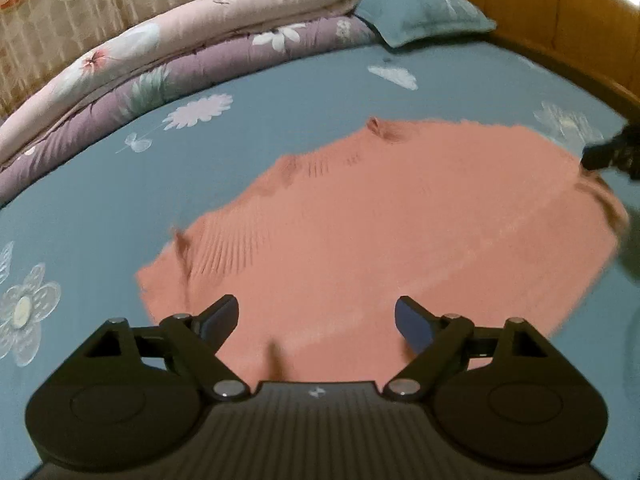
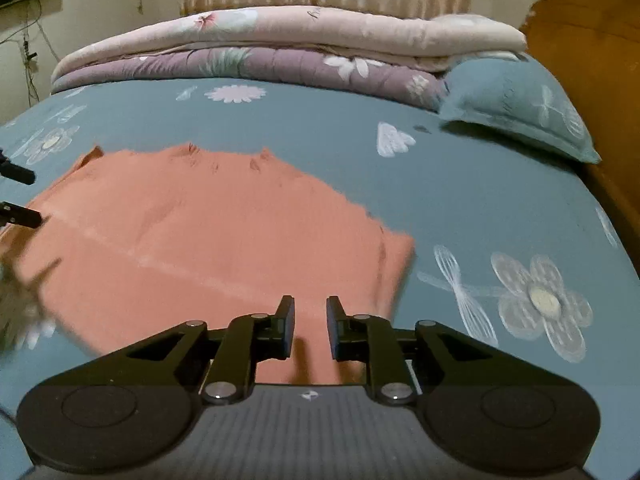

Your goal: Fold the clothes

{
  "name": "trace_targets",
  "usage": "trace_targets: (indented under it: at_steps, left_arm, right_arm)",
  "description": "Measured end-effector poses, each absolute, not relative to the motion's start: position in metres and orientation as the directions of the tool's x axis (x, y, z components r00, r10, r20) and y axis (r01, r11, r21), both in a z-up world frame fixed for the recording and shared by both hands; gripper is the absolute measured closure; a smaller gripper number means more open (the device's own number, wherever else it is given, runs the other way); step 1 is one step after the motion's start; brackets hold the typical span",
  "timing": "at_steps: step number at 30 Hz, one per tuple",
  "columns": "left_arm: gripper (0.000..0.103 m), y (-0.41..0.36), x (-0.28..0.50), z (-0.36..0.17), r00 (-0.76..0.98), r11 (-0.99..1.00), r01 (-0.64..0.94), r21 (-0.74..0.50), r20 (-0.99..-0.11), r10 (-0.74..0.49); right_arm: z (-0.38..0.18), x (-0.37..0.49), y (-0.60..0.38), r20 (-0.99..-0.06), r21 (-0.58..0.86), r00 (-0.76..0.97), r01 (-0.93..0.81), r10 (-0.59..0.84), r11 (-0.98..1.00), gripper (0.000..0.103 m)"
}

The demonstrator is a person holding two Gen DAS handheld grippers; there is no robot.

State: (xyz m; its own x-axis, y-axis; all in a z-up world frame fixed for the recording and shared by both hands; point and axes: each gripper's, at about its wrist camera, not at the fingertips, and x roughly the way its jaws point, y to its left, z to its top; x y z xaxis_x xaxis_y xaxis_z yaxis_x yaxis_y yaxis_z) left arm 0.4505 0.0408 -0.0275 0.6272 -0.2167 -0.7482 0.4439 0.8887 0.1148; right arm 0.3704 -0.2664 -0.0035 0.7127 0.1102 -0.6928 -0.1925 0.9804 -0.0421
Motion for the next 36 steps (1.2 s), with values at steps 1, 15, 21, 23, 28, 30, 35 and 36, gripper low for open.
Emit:
trace_targets:
  at_steps: [1, 15, 21, 23, 28, 30, 35, 36]
  left_arm:
    - [0.017, 0.041, 0.459, -0.034, 0.619, 0.895, 0.435, 0.094, -0.754, -0.221]
    - [0.011, 0.078, 0.477, -0.049, 0.607, 0.941, 0.339, -0.016, -0.761, -0.232]
    - [0.011, 0.057, 0.526, -0.061, 0.611, 0.940, 0.341, -0.031, -0.752, -0.246]
    - [0.010, 0.056, 0.544, -0.073, 0.604, 0.956, 0.292, 0.007, -0.777, -0.179]
    - [0.011, 0.072, 0.555, -0.076, 0.603, 0.983, 0.180, -0.034, -0.785, -0.138]
    - [0.011, 0.071, 0.542, -0.066, 0.614, 0.979, 0.200, -0.026, -0.776, -0.146]
    - [0.010, 0.066, 0.486, -0.044, 0.644, 0.955, 0.296, -0.009, -0.736, -0.207]
    - [0.010, 0.065, 0.475, -0.042, 0.644, 0.949, 0.316, 0.000, -0.734, -0.214]
  right_arm:
    - [-0.009, 0.380, -0.266, -0.703, -0.028, 0.701, -0.194, 0.119, 0.981, 0.079]
    - [-0.044, 0.387, -0.289, -0.713, 0.204, 0.678, -0.046, 0.181, 0.978, 0.073]
    - [-0.046, 0.391, -0.291, -0.716, 0.212, 0.676, -0.029, 0.175, 0.977, 0.072]
    - [-0.046, 0.391, -0.290, -0.713, 0.210, 0.681, -0.021, 0.168, 0.977, 0.072]
    - [-0.047, 0.390, -0.285, -0.710, 0.187, 0.688, -0.022, 0.151, 0.982, 0.071]
    - [-0.048, 0.390, -0.287, -0.706, 0.191, 0.691, -0.022, 0.153, 0.981, 0.071]
    - [-0.049, 0.388, -0.285, -0.702, 0.176, 0.697, -0.028, 0.145, 0.984, 0.071]
    - [-0.049, 0.388, -0.284, -0.700, 0.174, 0.699, -0.028, 0.144, 0.984, 0.071]
